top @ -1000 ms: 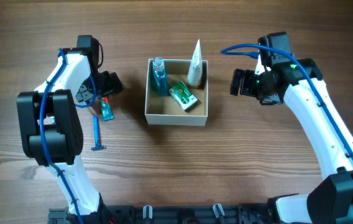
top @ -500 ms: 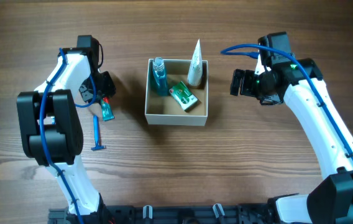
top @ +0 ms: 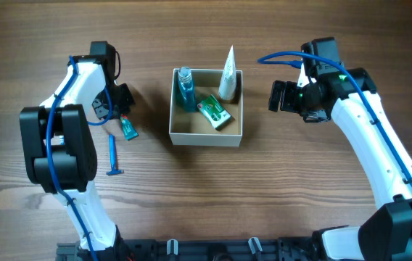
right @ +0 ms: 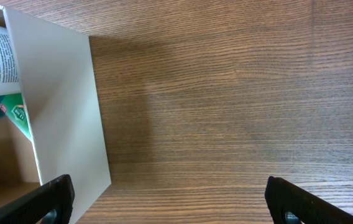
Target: Pack container
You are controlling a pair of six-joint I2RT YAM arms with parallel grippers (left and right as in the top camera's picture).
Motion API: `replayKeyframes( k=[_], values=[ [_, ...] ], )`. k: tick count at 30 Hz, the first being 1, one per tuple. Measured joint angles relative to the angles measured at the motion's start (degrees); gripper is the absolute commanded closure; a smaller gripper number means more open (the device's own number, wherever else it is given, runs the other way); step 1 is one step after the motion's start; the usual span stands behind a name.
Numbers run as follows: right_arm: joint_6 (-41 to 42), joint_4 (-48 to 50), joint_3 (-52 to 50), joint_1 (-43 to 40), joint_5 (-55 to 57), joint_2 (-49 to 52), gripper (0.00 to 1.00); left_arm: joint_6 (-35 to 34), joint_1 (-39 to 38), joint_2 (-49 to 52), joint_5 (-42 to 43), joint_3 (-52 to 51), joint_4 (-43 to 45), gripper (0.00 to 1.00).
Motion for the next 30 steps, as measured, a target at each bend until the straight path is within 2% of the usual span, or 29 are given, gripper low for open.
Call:
replayKeyframes(
  k=[5, 9, 18, 27, 30],
  values=[
    [0.0, 0.0, 0.0, 0.0, 0.0, 0.0, 0.0, 0.0, 0.0, -0.02, 0.0, 0.2, -0.22, 0.89],
    [-0.02, 0.0, 0.0, 0.0, 0.0, 0.0, 0.0, 0.0, 0.0, -0.07, 0.0, 0.24, -0.26, 0.95],
    [0.0, 0.0, 0.0, 0.0, 0.0, 0.0, 0.0, -0.02, 0.0, -1.73, 0.44, 2.84, -3.26, 0.96],
    [-0.02, -0.17, 0.0, 0.0, 0.0, 0.0, 0.0, 0.11, -0.81, -17.99, 3.08, 5.35, -9.11, 0.96],
    [0.0, -0.15, 0.0, 0.0, 0.0, 0.0, 0.0, 3.04, -3.78, -24.13, 3.08, 5.49, -10.14, 0.96]
  ],
)
